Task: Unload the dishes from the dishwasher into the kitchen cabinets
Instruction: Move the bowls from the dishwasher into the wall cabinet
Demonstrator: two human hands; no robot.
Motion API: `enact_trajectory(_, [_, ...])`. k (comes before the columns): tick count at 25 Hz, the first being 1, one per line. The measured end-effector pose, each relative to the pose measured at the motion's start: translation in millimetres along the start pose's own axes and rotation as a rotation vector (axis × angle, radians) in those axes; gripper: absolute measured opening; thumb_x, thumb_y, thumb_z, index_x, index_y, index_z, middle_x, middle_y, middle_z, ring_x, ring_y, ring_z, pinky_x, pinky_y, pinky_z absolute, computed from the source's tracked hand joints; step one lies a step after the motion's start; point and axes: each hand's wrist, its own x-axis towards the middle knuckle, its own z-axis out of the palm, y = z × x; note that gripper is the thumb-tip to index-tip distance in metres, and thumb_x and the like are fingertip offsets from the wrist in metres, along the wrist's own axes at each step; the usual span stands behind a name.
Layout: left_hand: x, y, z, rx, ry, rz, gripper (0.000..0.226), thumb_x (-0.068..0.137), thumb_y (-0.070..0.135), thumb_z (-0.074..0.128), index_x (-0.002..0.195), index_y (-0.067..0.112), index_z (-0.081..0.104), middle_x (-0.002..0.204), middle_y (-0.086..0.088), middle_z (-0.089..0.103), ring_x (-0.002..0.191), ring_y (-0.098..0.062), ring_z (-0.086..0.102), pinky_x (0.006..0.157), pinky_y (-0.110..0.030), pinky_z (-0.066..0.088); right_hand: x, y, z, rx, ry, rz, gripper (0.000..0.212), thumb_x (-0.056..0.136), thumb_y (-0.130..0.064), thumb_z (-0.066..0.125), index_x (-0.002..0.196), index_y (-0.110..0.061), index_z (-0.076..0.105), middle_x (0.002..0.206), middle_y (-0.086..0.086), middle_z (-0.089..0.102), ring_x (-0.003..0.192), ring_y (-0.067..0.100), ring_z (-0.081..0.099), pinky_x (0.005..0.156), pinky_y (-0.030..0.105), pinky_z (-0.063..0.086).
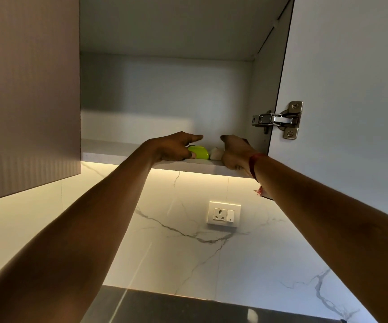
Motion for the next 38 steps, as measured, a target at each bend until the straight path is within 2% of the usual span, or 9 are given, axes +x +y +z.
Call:
enact_trajectory(3, [-6,-1,2,-0.011,0.198,0.019,0.062,0.093,0.016,0.059,0.149,0.023,0.033,0.149,-0.006,0.042,0.123,-0.017,0.047,0.103,-0.025,0.034,-8,5,5,0.015,0.098,-0.05,0.06,0.086,0.004,0.053,0.143,-0.007,0.035,0.138,0.018,0.045,0.126,0.035,0.044,0.099,0.035,0.042])
enact_trajectory(6, [-19,4,13,0.105,0.511,0.104,0.048,0.097,0.022,0.052,0.144,0.016,0.043,0.148,-0.007,0.044,0.136,-0.02,0.041,0.111,-0.026,0.028,-18,3,13,-0.055,0.115,-0.211,0.065,0.091,-0.001,0.051,0.15,-0.01,0.024,0.145,0.019,0.036,0.137,0.04,0.03,0.109,0.04,0.033])
enact_trajectory(9, [-39,8,36,0.261,0.544,0.193,0.046,0.099,0.02,0.047,0.144,0.015,0.042,0.149,-0.009,0.042,0.138,-0.023,0.037,0.116,-0.038,0.028,-37,3,23,-0.066,0.175,-0.297,0.06,0.098,-0.008,0.047,0.152,-0.011,0.02,0.156,0.017,0.021,0.146,0.04,0.011,0.117,0.045,0.018])
enact_trajectory(12, [-70,18,58,0.345,0.637,0.244,0.043,0.095,0.015,0.049,0.137,0.01,0.05,0.139,-0.012,0.05,0.127,-0.027,0.048,0.107,-0.04,0.04,-66,9,32,-0.091,0.329,-0.411,0.057,0.095,-0.011,0.054,0.147,-0.008,0.032,0.151,0.022,0.032,0.141,0.04,0.026,0.115,0.049,0.028])
enact_trajectory(15, [-104,37,81,0.377,0.721,0.286,0.042,0.085,0.015,0.051,0.126,0.005,0.056,0.126,-0.013,0.058,0.112,-0.03,0.057,0.091,-0.039,0.051,-102,19,36,-0.094,0.433,-0.556,0.054,0.085,-0.006,0.066,0.136,-0.003,0.047,0.132,0.022,0.053,0.121,0.038,0.05,0.1,0.046,0.046])
enact_trajectory(17, [-120,50,97,0.394,0.714,0.27,0.046,0.083,0.018,0.051,0.127,0.005,0.055,0.129,-0.012,0.057,0.114,-0.031,0.056,0.089,-0.04,0.051,-128,29,35,-0.075,0.449,-0.579,0.056,0.082,-0.003,0.068,0.134,-0.003,0.049,0.129,0.02,0.055,0.116,0.036,0.055,0.093,0.042,0.05])
enact_trajectory(23, [-176,108,186,0.314,0.619,0.269,0.049,0.081,0.015,0.059,0.129,0.005,0.053,0.127,-0.011,0.059,0.112,-0.028,0.059,0.089,-0.04,0.053,-232,96,29,-0.03,0.319,-0.486,0.066,0.08,0.0,0.067,0.141,-0.008,0.044,0.143,0.018,0.046,0.131,0.035,0.045,0.1,0.041,0.046])
enact_trajectory(26, [-202,142,245,0.244,0.533,0.285,0.048,0.081,0.015,0.062,0.128,0.009,0.053,0.126,-0.008,0.06,0.112,-0.027,0.06,0.09,-0.042,0.055,-298,150,26,-0.046,0.257,-0.458,0.07,0.074,0.002,0.072,0.139,-0.01,0.047,0.14,0.016,0.05,0.127,0.035,0.05,0.096,0.039,0.049])
enact_trajectory(38, [-286,360,510,0.022,0.075,0.523,0.052,0.076,0.009,0.063,0.128,0.008,0.055,0.126,-0.007,0.058,0.114,-0.024,0.056,0.097,-0.032,0.047,-599,396,-4,-0.091,0.123,0.11,0.068,0.08,-0.005,0.054,0.145,-0.016,0.038,0.148,0.01,0.039,0.135,0.029,0.039,0.108,0.039,0.038])
